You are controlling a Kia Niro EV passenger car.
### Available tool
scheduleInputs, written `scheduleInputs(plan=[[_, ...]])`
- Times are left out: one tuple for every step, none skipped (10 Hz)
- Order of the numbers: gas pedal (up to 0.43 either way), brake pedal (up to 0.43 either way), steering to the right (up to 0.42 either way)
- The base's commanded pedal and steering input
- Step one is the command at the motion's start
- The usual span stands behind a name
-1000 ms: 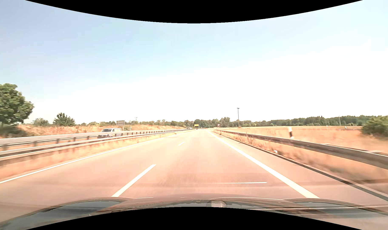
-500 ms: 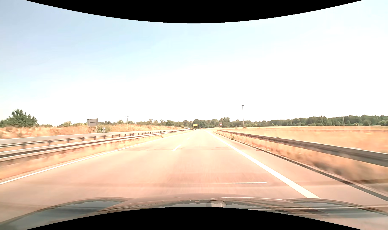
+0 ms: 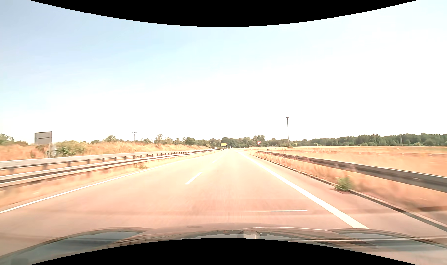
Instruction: Follow the waypoints while adhering to traffic rules and regulations
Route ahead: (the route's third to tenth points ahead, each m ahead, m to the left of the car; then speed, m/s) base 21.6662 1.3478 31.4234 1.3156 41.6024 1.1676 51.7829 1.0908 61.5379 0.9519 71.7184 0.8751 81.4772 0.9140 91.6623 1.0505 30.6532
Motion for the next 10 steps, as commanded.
scheduleInputs(plan=[[0.287,0.000,0.000],[0.287,0.000,0.000],[0.287,0.000,0.000],[0.287,0.000,0.000],[0.287,0.000,0.000],[0.287,0.000,0.000],[0.287,0.000,0.000],[0.287,0.000,0.000],[0.287,0.000,0.000],[0.287,0.000,0.000]])
